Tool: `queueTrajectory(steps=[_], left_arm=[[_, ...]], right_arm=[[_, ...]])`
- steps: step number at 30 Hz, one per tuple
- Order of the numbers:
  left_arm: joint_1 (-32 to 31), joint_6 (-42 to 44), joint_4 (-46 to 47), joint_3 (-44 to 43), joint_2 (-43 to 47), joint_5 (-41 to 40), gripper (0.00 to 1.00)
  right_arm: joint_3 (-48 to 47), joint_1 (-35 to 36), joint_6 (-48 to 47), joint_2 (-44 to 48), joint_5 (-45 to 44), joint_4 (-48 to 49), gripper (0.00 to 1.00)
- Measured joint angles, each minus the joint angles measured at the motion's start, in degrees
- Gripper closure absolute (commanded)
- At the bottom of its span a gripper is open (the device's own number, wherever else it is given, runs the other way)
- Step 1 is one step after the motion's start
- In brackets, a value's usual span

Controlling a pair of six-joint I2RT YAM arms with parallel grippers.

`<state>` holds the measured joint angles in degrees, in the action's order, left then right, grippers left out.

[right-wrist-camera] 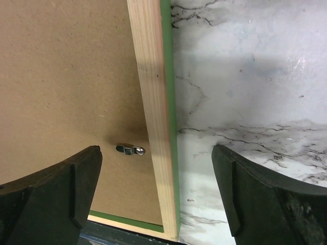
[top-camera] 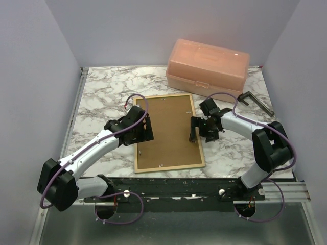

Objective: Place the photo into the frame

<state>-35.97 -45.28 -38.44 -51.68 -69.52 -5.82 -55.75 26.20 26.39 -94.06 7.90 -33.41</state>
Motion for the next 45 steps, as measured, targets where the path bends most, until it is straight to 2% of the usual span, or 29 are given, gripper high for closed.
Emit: queueTrajectory(steps=[6, 16, 20, 33, 45], left_arm=[[2.56, -0.44, -3.74, 4.79, 1.97, -2.21, 0.20], [7.87, -1.60, -5.51, 6.88, 1.11, -3.15, 0.20], [9.75, -1.68, -5.60, 7.85, 0.70, -3.15, 0.20], [10.29, -2.40, -3.10, 10.93, -2.40, -2.91, 0.20], [10.40, -2.62, -1.05, 11.32, -3.74, -2.32, 0.23]], right_arm=[[0.00, 0.00, 1.46, -0.61, 0.07, 2.01, 0.23], [0.22, 0.98, 2.10, -0.85, -2.86, 2.32, 0.34], [0.33, 2.19, 2.10, -0.85, -4.66, 2.36, 0.42], [0.81, 4.87, 2.29, 0.02, -7.98, 2.60, 0.43], [1.95, 6.82, 2.29, 2.32, -10.27, -2.95, 0.43]])
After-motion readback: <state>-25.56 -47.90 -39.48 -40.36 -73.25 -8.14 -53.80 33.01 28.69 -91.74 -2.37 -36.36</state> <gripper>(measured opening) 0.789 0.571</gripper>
